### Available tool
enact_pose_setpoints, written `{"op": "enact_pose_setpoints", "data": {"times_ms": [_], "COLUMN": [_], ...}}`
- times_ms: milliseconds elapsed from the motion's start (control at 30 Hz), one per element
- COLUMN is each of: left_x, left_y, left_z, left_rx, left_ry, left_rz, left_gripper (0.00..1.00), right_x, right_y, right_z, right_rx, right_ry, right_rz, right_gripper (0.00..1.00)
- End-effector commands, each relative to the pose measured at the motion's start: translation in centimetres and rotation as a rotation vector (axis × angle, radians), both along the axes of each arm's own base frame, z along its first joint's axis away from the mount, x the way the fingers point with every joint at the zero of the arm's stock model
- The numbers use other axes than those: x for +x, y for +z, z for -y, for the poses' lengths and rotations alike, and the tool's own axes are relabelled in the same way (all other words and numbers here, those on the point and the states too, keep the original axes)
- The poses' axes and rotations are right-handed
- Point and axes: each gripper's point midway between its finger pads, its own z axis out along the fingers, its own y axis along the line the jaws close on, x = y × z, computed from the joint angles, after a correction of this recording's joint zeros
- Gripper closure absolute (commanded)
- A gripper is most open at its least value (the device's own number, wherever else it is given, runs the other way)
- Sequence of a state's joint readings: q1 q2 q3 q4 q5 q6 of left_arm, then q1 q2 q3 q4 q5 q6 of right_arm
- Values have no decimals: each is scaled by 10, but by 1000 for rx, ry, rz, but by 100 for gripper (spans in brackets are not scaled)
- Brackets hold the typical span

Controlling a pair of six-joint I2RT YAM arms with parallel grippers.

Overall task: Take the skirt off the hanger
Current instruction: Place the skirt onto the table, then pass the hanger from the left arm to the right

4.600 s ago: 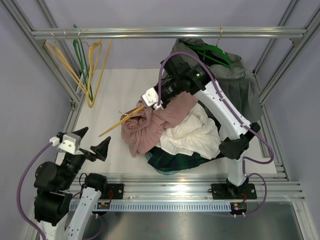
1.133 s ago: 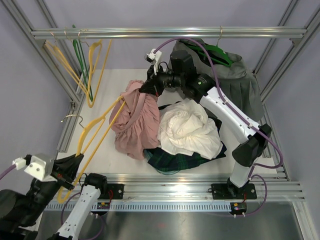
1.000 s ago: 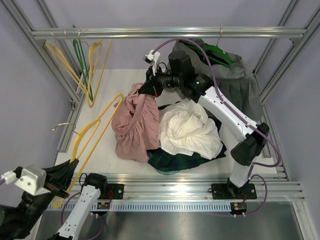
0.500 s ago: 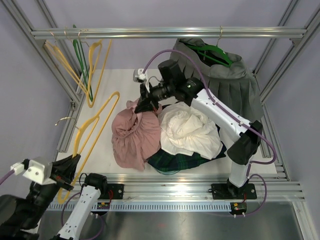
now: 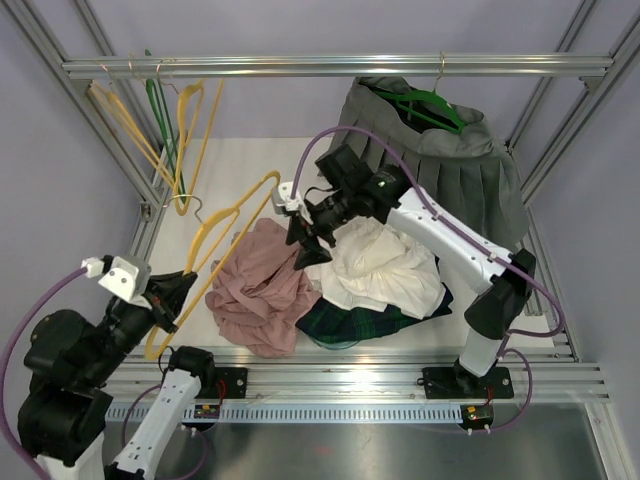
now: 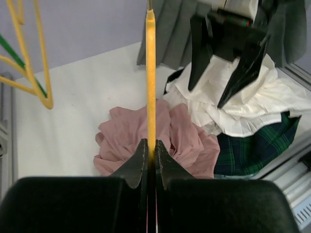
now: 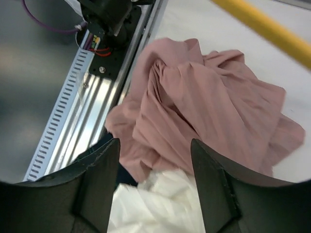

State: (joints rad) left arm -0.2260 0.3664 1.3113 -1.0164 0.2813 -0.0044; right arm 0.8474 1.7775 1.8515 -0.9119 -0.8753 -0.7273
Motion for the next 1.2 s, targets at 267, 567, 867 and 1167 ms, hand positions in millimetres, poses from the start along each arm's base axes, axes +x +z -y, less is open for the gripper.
{"op": "enact_pose_setpoints", "data": {"times_ms": [267, 567, 867, 1167], "left_x": [19, 11, 2, 0], "left_y": [-28, -23, -16, -17], "left_z": [53, 83, 87, 89], "left_rx": [148, 117, 108, 110], "left_ry": [-371, -601, -648, -665], "left_rz": [-23, 49, 84, 112], "left_gripper": [100, 100, 100, 100], "right_x": [-16, 7, -4, -9], "right_y": [102, 84, 52, 50], "right_z": [93, 103, 109, 114], "right_rx": [175, 74, -1, -5], "right_ry": [124, -2, 65, 92], "right_rz": [399, 389, 291, 311], "right_gripper": [25, 24, 31, 84]}}
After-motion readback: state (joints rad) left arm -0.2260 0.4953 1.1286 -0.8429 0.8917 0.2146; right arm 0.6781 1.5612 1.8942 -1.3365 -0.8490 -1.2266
